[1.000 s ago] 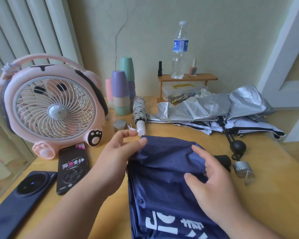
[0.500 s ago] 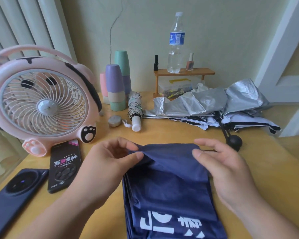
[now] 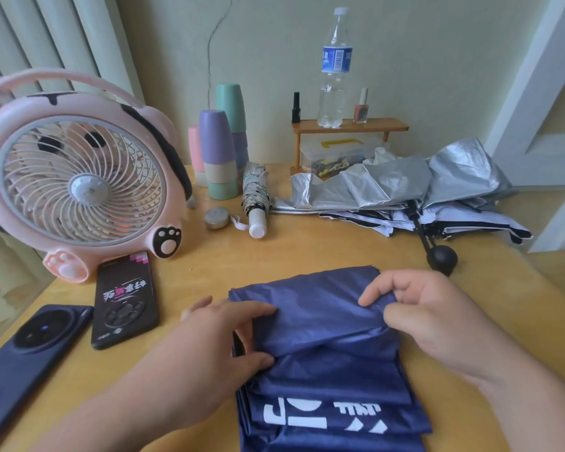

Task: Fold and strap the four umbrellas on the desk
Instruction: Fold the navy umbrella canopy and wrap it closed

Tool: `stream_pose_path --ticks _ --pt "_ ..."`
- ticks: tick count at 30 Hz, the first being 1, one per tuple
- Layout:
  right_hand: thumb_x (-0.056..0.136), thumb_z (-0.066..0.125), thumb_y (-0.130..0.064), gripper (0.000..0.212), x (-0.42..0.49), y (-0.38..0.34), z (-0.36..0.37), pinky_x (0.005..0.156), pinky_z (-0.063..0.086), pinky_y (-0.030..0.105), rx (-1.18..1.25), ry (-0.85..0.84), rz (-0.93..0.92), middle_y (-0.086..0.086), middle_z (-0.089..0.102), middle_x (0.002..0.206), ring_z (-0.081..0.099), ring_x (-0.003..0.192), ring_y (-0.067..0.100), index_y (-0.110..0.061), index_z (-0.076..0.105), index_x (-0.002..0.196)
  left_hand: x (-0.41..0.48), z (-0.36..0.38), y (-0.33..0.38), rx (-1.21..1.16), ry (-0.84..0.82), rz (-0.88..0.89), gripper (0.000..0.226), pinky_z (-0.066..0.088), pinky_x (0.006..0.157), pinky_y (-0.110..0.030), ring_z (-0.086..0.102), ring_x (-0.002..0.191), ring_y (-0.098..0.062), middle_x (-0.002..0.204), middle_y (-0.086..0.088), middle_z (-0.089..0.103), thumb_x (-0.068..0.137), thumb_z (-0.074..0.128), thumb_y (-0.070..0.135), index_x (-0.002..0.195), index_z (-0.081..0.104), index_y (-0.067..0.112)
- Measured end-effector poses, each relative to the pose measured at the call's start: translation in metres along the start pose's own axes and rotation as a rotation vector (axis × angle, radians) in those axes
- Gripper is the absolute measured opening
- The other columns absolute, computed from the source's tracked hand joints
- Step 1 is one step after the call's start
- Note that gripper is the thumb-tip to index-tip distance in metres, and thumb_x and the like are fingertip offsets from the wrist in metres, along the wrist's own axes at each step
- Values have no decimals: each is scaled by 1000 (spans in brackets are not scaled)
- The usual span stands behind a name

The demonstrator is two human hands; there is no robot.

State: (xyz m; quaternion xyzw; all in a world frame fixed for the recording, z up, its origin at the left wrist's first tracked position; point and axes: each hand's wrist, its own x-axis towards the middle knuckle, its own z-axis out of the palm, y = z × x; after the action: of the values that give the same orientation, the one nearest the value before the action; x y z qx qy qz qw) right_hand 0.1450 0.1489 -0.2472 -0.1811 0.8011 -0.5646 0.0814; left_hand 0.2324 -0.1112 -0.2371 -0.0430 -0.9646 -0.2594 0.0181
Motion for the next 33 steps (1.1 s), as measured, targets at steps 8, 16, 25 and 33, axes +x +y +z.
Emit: stream_pose_path --ticks 8,16,25,33 --pt "74 64 -5 42 -6 -2 -13 77 50 37 189 -234 -94 23 75 91 68 80 43 -27 76 109 -4 -4 -17 -15 10 61 30 36 89 -10 49 103 10 109 43 54 86 76 40 100 59 62" --pt "86 55 21 58 -8 -3 -28 66 39 32 -89 -430 -11 14 76 83 54 68 23 -32 76 101 -7 -9 -23 -40 52 97 27 42 84 -11 58 93 11 103 35 61 80 80 38 95 68 56" --pt "74 57 6 60 -5 2 -34 65 42 26 -161 -295 -29 3 73 90 57 72 9 -43 74 105 -8 -11 -29 -78 99 139 31 41 80 -6 61 92 8 99 26 67 81 80 37 105 69 53" --pt "76 88 -20 58 -6 2 -34 80 47 45 30 -273 -103 19 74 87 57 87 44 -46 67 123 1 3 -21 -583 256 74 21 50 79 -23 67 81 -17 76 0 67 75 77 33 95 75 34"
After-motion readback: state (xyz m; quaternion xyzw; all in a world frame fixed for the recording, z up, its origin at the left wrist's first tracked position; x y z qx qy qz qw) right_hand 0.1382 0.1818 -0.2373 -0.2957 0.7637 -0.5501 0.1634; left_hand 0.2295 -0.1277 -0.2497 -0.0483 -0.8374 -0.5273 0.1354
